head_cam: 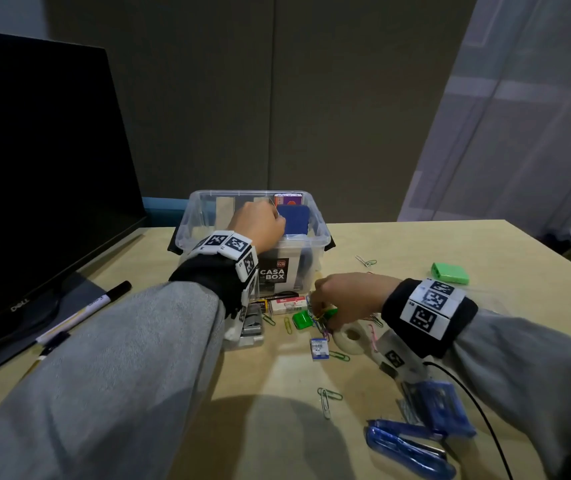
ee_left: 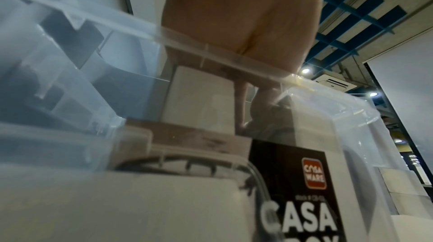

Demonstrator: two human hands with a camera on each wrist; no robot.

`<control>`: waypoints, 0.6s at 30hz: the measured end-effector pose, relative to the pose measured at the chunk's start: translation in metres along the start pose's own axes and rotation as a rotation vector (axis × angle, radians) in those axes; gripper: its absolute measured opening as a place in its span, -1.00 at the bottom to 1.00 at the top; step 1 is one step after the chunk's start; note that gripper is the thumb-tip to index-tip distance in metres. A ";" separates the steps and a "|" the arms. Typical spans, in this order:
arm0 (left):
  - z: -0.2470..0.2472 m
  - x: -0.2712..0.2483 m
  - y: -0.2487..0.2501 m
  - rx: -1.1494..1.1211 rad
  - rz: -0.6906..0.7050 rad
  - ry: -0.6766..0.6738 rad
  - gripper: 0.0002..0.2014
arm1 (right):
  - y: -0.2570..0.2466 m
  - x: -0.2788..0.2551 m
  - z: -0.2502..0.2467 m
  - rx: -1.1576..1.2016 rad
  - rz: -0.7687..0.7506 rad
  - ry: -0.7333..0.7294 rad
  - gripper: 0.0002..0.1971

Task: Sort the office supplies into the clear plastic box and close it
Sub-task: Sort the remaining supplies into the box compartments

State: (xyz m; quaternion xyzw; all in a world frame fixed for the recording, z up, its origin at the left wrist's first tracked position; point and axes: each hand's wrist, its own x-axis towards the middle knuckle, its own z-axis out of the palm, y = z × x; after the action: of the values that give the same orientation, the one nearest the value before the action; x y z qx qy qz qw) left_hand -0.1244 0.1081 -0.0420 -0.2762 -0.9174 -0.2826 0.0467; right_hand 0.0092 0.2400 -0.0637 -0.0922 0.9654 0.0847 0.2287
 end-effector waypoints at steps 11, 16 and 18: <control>-0.003 -0.010 0.000 -0.048 0.071 0.116 -0.85 | -0.013 0.008 0.000 0.008 0.090 -0.011 -0.58; -0.005 -0.024 -0.003 -0.118 0.184 0.202 -0.81 | -0.012 0.010 -0.004 0.064 0.044 -0.055 -0.63; -0.007 -0.032 -0.004 -0.146 0.214 0.212 -0.82 | -0.009 0.010 -0.003 0.104 0.045 -0.053 -0.66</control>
State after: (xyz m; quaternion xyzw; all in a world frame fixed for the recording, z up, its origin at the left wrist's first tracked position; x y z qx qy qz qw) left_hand -0.0996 0.0863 -0.0460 -0.3438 -0.8497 -0.3693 0.1530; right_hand 0.0013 0.2293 -0.0671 -0.0561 0.9639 0.0418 0.2569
